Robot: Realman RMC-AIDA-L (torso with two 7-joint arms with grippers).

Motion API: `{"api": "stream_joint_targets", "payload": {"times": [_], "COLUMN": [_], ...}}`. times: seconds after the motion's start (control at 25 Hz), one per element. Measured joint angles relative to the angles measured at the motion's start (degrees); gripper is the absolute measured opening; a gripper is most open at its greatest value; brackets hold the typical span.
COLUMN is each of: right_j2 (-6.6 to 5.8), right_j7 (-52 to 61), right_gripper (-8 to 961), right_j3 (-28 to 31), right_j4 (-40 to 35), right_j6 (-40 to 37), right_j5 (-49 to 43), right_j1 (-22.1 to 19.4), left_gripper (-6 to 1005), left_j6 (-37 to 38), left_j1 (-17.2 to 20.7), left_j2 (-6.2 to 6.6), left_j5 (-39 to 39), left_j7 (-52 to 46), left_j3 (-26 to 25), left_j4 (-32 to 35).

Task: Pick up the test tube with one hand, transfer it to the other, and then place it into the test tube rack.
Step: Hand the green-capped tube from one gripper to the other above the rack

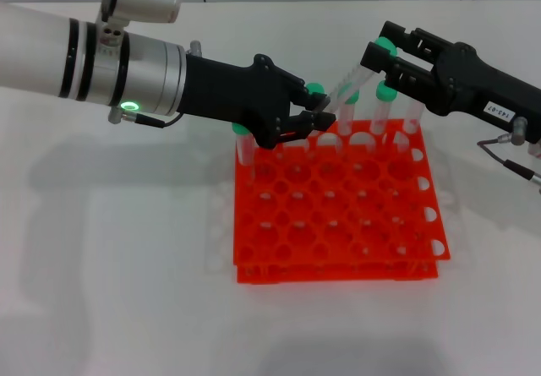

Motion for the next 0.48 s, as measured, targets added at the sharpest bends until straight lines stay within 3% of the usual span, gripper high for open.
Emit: {"api": "stream_joint_targets", "payload": {"times": [0.24, 0.48], "right_j2": [0.0, 0.01], "right_j7": [-1.1, -1.6], "right_gripper": [599, 601], "right_j3": [0.0, 0.0], "right_j4": [1.2, 1.3], "right_j6": [-0.2, -0.4], "right_j5": [0.6, 0.8], "right_j1": [0.4, 0.4], "left_gripper": [305, 311], "left_j6": [-0.2, -0.5], "left_j1": [0.0, 0.0], "left_j2": [0.0, -0.06], "left_j5": [-0.1, -0.1], "left_j7": [0.0, 0.0], "left_j3": [0.0, 0.0], "left_j4": [0.0, -0.1]}}
